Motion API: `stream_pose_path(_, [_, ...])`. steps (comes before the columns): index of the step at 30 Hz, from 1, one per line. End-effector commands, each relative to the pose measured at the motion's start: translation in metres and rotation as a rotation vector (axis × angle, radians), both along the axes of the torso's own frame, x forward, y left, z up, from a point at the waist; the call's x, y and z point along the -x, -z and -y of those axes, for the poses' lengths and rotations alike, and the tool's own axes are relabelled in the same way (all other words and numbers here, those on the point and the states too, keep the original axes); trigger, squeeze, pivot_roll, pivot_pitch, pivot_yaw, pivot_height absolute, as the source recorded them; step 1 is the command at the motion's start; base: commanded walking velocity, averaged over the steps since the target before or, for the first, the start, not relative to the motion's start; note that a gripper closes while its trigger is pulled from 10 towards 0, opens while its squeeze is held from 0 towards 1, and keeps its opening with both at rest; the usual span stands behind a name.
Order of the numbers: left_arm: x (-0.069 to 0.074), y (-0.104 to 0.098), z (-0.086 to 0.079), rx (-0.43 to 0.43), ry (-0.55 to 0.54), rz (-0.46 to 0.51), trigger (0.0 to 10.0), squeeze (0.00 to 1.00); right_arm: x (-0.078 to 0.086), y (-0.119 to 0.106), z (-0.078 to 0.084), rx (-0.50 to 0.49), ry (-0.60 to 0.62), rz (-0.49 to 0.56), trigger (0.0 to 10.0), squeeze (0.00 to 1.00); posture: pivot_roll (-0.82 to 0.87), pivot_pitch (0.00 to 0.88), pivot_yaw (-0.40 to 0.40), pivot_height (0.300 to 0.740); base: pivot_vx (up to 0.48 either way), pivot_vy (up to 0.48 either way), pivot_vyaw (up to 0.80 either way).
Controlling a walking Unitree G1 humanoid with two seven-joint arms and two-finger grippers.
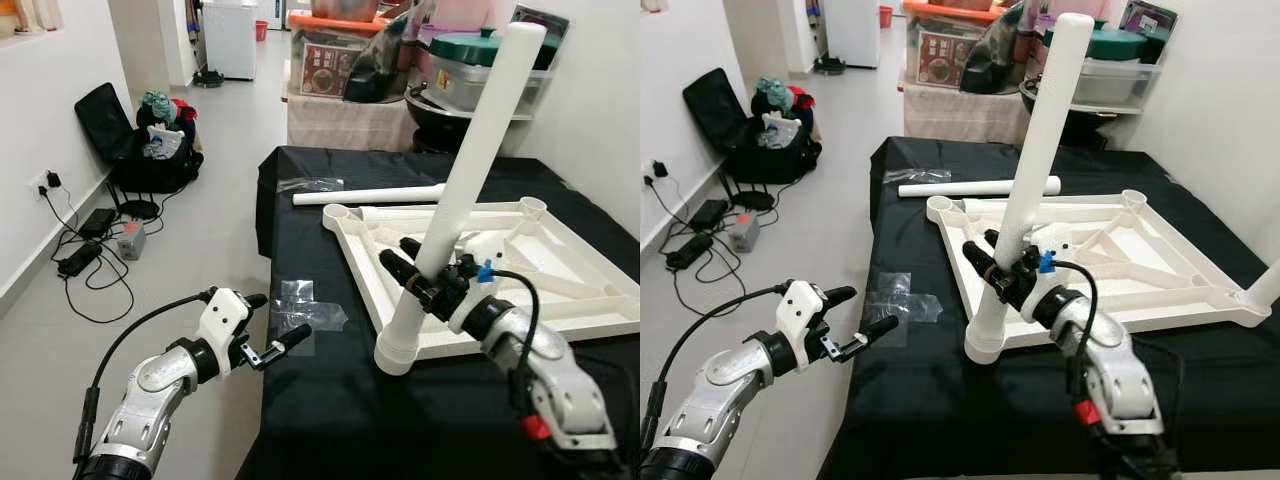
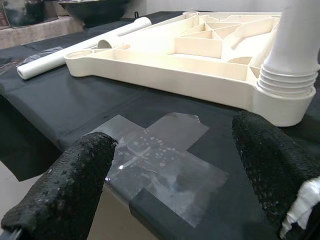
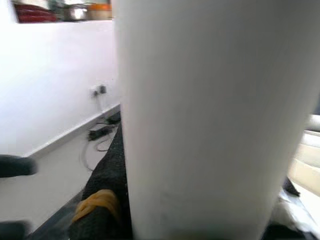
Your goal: Building children table
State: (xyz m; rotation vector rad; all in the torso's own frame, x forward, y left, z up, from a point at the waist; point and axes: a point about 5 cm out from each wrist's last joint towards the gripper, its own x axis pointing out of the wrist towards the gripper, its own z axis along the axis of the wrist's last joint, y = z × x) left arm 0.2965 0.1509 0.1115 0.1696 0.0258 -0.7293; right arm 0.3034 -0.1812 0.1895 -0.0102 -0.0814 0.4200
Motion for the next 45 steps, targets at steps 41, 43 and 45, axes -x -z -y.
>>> stream_pose_path(41, [-0.007, -0.004, 0.006, 0.002, 0.01, 0.011, 10.0, 0.0, 0.038, -0.02, -0.039, 0.061, -0.513, 0.001, 10.0, 0.0, 0.05, 0.0, -0.109, 0.74, 0.0, 0.0, 0.0])
stream_pose_path(43, [-0.005, -0.003, 0.007, 0.004, 0.01, 0.009, 10.0, 0.0, 0.036, -0.017, -0.04, 0.045, -0.498, -0.011, 2.3, 0.0, 0.06, 0.0, -0.11, 0.74, 0.0, 0.0, 0.0])
stream_pose_path(45, [0.0, 0.0, 0.005, 0.004, 0.007, 0.001, 10.0, 0.0, 0.03, -0.01, -0.04, 0.005, -0.428, -0.045, 0.0, 0.0, 0.06, 0.0, -0.105, 0.74, 0.0, 0.0, 0.0])
